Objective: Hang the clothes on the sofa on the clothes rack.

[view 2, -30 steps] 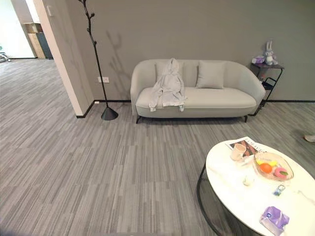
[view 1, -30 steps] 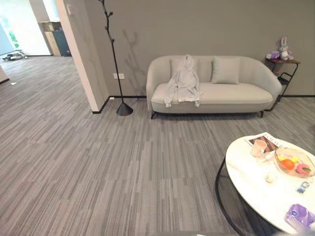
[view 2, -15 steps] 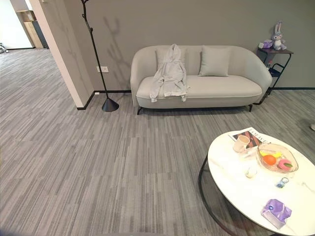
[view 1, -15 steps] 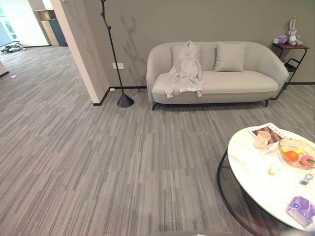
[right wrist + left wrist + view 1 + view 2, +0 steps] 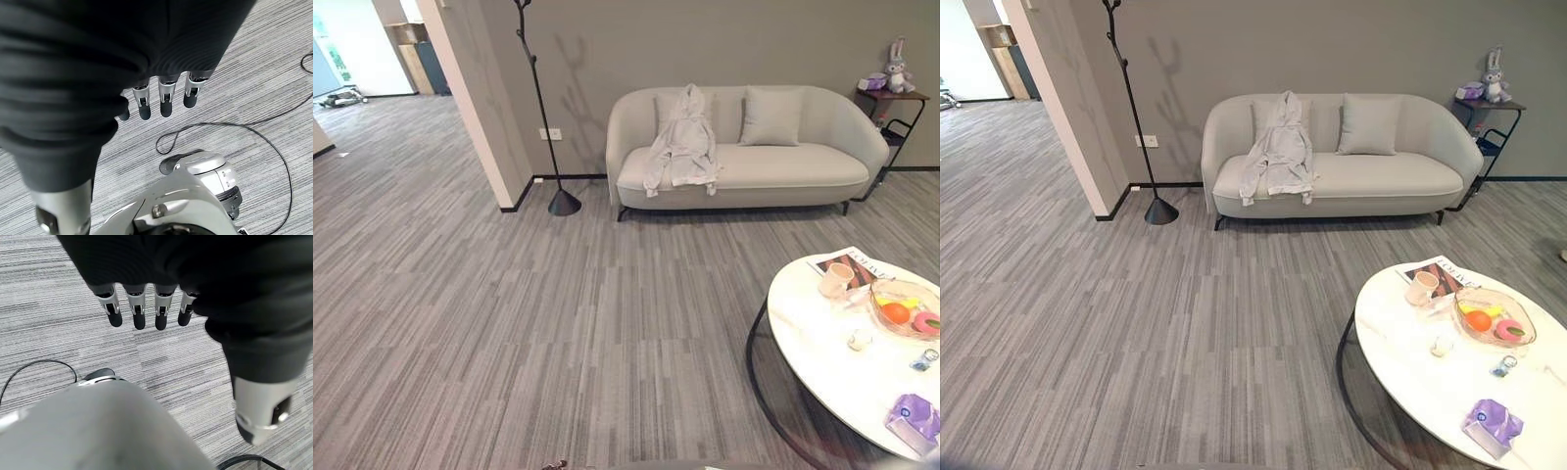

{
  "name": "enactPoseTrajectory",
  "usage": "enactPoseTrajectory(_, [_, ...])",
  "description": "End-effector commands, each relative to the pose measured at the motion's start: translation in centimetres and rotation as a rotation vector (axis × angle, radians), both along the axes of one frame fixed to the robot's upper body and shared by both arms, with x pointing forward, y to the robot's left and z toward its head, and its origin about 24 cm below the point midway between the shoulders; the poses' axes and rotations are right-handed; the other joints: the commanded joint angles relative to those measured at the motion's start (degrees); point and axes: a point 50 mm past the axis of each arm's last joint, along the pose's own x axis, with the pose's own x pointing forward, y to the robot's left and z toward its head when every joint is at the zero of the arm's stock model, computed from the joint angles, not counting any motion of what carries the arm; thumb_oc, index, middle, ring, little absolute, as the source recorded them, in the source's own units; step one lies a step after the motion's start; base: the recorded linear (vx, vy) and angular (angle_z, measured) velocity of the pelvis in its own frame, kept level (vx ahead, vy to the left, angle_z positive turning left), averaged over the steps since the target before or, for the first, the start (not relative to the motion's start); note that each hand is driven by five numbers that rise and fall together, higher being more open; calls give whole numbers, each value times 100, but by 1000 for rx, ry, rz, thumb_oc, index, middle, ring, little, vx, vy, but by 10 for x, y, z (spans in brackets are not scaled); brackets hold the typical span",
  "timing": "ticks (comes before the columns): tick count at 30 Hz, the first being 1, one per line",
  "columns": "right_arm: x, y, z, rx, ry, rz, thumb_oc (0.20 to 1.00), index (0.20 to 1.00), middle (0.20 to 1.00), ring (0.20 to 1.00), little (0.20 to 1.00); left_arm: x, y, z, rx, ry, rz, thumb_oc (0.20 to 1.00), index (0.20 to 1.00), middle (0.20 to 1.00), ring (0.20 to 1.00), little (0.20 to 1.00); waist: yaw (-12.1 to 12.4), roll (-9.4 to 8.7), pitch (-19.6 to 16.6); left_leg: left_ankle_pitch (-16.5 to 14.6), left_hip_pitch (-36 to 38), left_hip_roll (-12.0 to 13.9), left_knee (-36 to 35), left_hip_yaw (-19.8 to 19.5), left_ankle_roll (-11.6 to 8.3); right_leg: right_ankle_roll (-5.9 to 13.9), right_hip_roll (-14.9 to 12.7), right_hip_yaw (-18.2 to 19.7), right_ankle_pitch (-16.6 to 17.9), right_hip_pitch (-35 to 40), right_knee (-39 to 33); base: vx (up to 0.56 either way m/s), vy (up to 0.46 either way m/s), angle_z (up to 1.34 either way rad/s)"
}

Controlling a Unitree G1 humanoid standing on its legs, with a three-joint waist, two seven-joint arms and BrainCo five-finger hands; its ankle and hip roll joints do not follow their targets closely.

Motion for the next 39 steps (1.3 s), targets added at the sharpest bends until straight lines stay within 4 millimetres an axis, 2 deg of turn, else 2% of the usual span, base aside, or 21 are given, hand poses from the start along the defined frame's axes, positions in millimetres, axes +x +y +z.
enactPoseTrajectory(1, [14,-4,2,-2,5,24,1000,1000,1000,1000,1000,27,-36,0,-82,-56,-80,1000,1000,1000,1000,1000,-22,158,-87,424,230,622,523,-84,-370,271,-168,-274,677,-440,-23,0,0,0])
enactPoseTrajectory(8, [9,-23,7,-42,18,18,1000,1000,1000,1000,1000,15,-30,-2,-80,-25,1,1000,1000,1000,1000,1000,-41,25,32,427,-200,1010,1547,-66,-285,243,-309,-359,693,-319,-79,12,-63,0])
enactPoseTrajectory(10, [12,-28,8,-56,15,33,1000,1000,1000,1000,1000,12,-27,-2,-70,-14,12,1000,1000,1000,1000,1000,43,-3,81,377,-525,860,1610,-222,-307,212,-315,-293,668,-288,-106,59,-68,6])
enactPoseTrajectory(11, [15,-26,8,-54,12,53,1000,1000,1000,1000,1000,8,-22,-2,-60,-2,19,1000,1000,1000,1000,1000,176,-35,124,248,-817,618,1386,-298,-346,185,-266,-151,595,-237,-106,55,-38,25])
enactPoseTrajectory(12, [15,-26,8,-54,12,53,1000,1000,1000,1000,1000,8,-22,-2,-60,-2,19,1000,1000,1000,1000,1000,177,-34,126,247,-815,619,1386,-297,-346,185,-265,-149,595,-235,-106,108,-48,10])
enactPoseTrajectory(13, [16,-25,7,-50,8,57,1000,1000,1000,1000,1000,5,-19,-2,-53,4,24,1000,1000,1000,1000,1000,243,-39,146,200,-920,438,1072,-285,-367,175,-233,-82,561,-207,-106,177,-21,-19])
enactPoseTrajectory(14, [21,-18,5,-37,-5,81,1000,1000,1000,1000,1000,1,-15,-2,-43,16,25,1000,1000,1000,1000,1000,430,-27,193,362,-1229,76,366,-244,-363,140,-71,77,543,-84,-106,180,-20,-20])
enactPoseTrajectory(15, [21,-17,5,-37,-5,80,1000,1000,1000,1000,1000,1,-15,-2,-43,16,25,1000,1000,1000,1000,1000,445,-33,212,375,-1183,70,329,-227,-362,143,-78,91,538,-61,-106,261,-35,-27])
enactPoseTrajectory(16, [25,-9,3,-24,-18,115,1000,1000,1000,1000,1000,-1,-10,-2,-30,19,18,1000,1000,1000,1000,1000,659,-20,303,565,-1556,-195,-90,-281,-311,110,57,256,532,86,-106,138,-22,-26])
enactPoseTrajectory(17, [25,-9,3,-24,-18,115,1000,1000,1000,1000,1000,-1,-10,-2,-30,19,18,1000,1000,1000,1000,1000,661,-20,307,565,-1551,-195,-91,-279,-311,110,57,257,532,90,-106,208,-49,-41])
enactPoseTrajectory(19, [36,2,1,2,-54,163,1000,1000,1000,1000,1000,4,-5,-1,-22,9,9,1000,1000,1000,1000,1000,1044,-68,458,528,-2531,-538,-213,-420,-207,46,226,622,488,313,-5,209,-50,-77])
enactPoseTrajectory(25, [33,12,-1,30,-45,197,1000,1000,1000,1000,1000,5,-4,0,-31,12,12,1000,1000,1000,1000,1000,1370,-137,384,669,-3128,-590,-163,-334,-148,11,241,1117,548,769,83,295,14,-60])
enactPoseTrajectory(28, [20,20,-3,58,1,245,1000,1000,1000,1000,1000,1,-5,-1,-23,18,-8,1000,1000,1000,1000,1000,1431,-222,-94,1021,-2922,-544,-150,-522,-151,-34,108,1299,676,885,285,528,119,-47])
enactPoseTrajectory(29, [20,20,-3,58,1,245,1000,1000,1000,1000,1000,1,-5,-1,-23,18,-8,1000,1000,1000,1000,1000,1431,-223,-95,1021,-2923,-544,-149,-521,-151,-34,107,1299,676,885,285,692,184,-67])
enactPoseTrajectory(31, [20,24,-4,71,2,266,1000,1000,1000,1000,1000,4,-4,0,-17,7,-24,1000,1000,1000,1000,1000,1464,-304,-245,1101,-2733,-538,-96,-513,-143,-21,-11,1257,725,922,579,588,154,-70])
enactPoseTrajectory(32, [22,27,-4,80,-6,279,1000,1000,1000,1000,1000,9,-4,0,-15,-5,-35,1000,1000,1000,1000,1000,1495,-330,-361,1100,-2411,-525,-97,-419,-152,35,-136,998,722,927,962,594,157,-65])
enactPoseTrajectory(35, [42,21,-2,66,-57,334,1000,1000,1000,1000,1000,18,-3,2,-9,-31,-39,1000,1000,1000,1000,1000,1478,-158,-333,953,-1748,-431,-156,-303,-151,92,-214,512,735,770,2427,583,172,-39])
enactPoseTrajectory(36, [43,21,-2,65,-57,334,1000,1000,1000,1000,1000,18,-3,2,-9,-31,-38,1000,1000,1000,1000,1000,1483,-169,-305,947,-1725,-449,-152,-291,-148,96,-236,518,698,771,2478,540,211,-40])
enactPoseTrajectory(37, [65,16,1,47,-112,390,1000,1000,1000,1000,1000,23,-3,3,-1,-51,-28,1000,1000,1000,1000,1000,1369,136,-102,835,-1069,-282,-212,-318,-94,28,-424,96,592,221,4019,501,213,-24])
enactPoseTrajectory(38, [76,14,2,39,-137,414,1000,1000,1000,1000,1000,26,-1,4,9,-63,-22,1000,1000,1000,1000,1000,1223,305,89,744,-758,-199,-213,-323,-59,41,-457,-64,394,-184,4586,499,214,-29])
enactPoseTrajectory(39, [76,14,2,38,-137,415,1000,1000,1000,1000,1000,26,-1,4,8,-63,-22,1000,1000,1000,1000,1000,1225,320,86,748,-764,-185,-213,-323,-60,38,-443,-63,406,-192,4581,362,128,-28])
